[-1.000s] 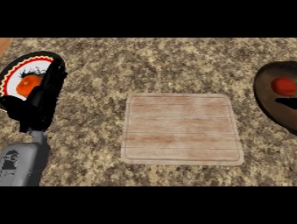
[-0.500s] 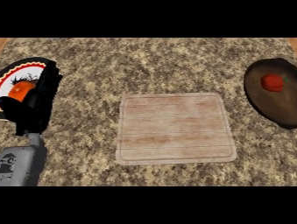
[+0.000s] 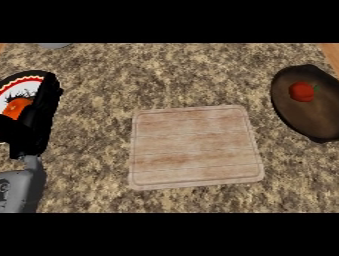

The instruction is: Pick the bell pepper from the cutting board and place it in the pan

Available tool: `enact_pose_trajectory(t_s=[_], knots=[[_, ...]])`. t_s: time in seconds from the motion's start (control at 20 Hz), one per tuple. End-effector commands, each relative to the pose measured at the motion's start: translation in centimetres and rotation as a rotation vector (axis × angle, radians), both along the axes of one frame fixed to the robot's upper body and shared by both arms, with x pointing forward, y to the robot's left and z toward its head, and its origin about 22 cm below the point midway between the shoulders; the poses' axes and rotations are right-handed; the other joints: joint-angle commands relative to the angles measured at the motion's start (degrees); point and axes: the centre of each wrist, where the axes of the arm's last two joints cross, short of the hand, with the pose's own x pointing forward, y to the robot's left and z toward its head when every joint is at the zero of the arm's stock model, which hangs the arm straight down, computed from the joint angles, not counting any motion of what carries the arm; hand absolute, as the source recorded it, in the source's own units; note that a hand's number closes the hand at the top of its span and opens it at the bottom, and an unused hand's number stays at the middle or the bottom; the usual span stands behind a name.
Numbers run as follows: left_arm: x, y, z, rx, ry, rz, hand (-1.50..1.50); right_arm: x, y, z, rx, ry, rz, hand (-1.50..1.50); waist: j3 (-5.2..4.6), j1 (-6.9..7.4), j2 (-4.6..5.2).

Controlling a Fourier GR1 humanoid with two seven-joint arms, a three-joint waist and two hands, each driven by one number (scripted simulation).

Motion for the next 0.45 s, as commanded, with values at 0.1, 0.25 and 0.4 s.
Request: enact_pose_trajectory(t_s=[0.1, 0.25, 0.4], knots=[[-0.7, -0.1, 0.3, -0.007, 0.005, 0.013, 0.0, -4.4, -1.7, 0.4, 0.047, -0.059, 0.107, -1.5, -0.08, -0.29, -0.24], [-1.4, -0.1, -0.3, 0.0, 0.01, 0.002, 0.0, -6.2, -1.8, 0.4, 0.021, -0.001, 0.128, -1.5, -0.11, -0.43, -0.24], [0.1, -1.2, 0.6, -0.007, -0.005, 0.033, 0.0, -5.1, -0.1, 0.4, -0.014, -0.011, 0.125, -1.5, -0.06, -0.07, -0.01]])
